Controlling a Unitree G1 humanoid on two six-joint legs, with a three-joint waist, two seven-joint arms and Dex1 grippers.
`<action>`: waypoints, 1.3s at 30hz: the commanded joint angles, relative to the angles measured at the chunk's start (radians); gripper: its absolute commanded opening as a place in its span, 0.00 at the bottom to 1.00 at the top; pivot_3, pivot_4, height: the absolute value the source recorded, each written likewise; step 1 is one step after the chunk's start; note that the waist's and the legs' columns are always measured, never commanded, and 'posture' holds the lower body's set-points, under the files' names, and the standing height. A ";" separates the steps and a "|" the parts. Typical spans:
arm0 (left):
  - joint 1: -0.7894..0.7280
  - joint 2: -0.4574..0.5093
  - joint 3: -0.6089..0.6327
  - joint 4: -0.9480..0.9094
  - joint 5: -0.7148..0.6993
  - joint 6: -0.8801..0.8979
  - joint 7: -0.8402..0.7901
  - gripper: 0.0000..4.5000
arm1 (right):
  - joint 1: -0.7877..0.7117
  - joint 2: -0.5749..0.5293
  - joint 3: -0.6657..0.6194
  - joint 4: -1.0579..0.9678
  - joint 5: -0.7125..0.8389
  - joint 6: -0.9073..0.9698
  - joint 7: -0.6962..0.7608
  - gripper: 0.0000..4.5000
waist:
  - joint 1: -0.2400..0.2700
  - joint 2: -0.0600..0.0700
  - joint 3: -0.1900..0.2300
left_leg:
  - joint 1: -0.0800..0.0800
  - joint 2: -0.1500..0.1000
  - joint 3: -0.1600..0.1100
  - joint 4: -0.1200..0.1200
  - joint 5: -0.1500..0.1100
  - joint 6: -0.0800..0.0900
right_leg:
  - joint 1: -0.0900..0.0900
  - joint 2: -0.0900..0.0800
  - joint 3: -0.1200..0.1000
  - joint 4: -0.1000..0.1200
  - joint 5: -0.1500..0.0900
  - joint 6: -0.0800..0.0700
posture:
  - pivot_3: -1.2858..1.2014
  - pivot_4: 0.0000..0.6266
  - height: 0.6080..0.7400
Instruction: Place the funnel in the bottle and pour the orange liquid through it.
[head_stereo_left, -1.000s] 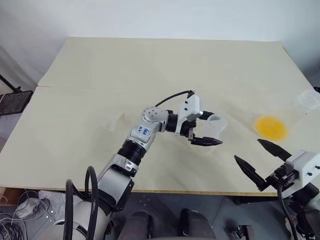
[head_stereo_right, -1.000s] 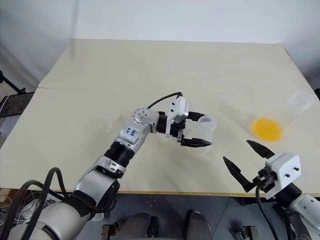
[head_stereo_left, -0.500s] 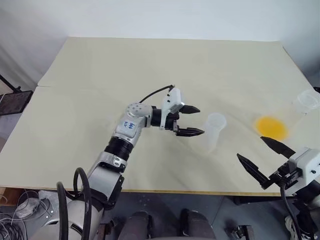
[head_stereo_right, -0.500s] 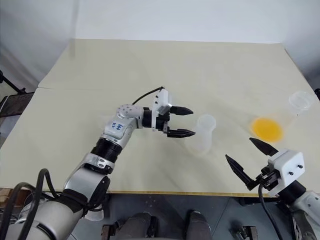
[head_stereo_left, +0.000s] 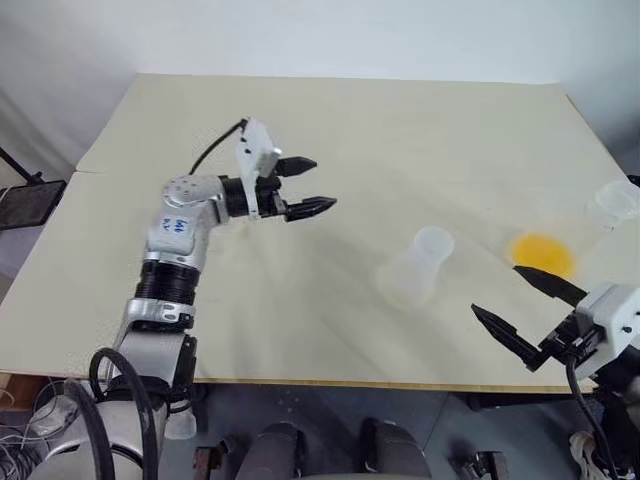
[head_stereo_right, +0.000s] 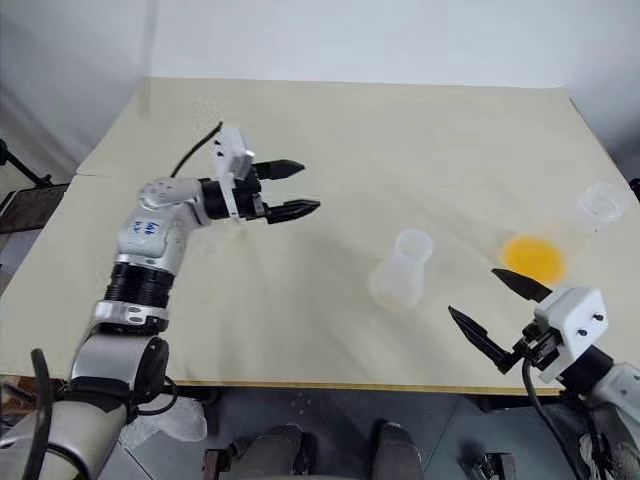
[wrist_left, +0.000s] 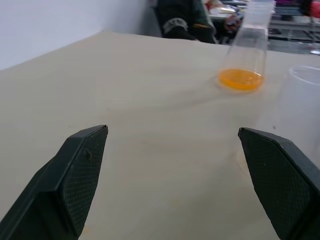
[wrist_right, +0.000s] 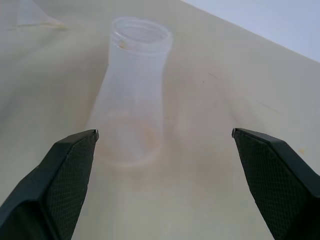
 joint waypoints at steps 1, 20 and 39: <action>0.074 0.005 0.091 -0.182 -0.072 0.027 0.086 0.99 | -0.043 -0.022 0.011 0.029 0.014 0.004 0.022 1.00 | -0.004 0.000 0.000 | 0.001 0.000 0.000 0.000 0.000 0.000 | 0.000 0.000 0.000 0.001 0.000 0.000 | 0.52 0.24 1.00; 0.287 0.146 0.262 -0.519 -0.209 0.326 0.376 0.99 | -0.170 -0.060 0.074 0.136 0.006 0.018 0.110 1.00 | -0.002 0.000 0.000 | 0.002 0.000 -0.002 0.001 0.000 -0.001 | 0.000 0.000 0.001 0.004 0.000 0.000 | 0.52 0.24 1.00; 0.513 0.190 0.131 -0.788 -0.237 0.524 0.420 0.99 | -0.136 -0.069 0.060 0.111 0.017 0.046 0.118 1.00 | -0.003 0.000 0.000 | 0.003 0.000 -0.001 0.000 -0.001 -0.002 | 0.001 0.000 0.004 0.004 0.000 -0.001 | 0.52 0.24 1.00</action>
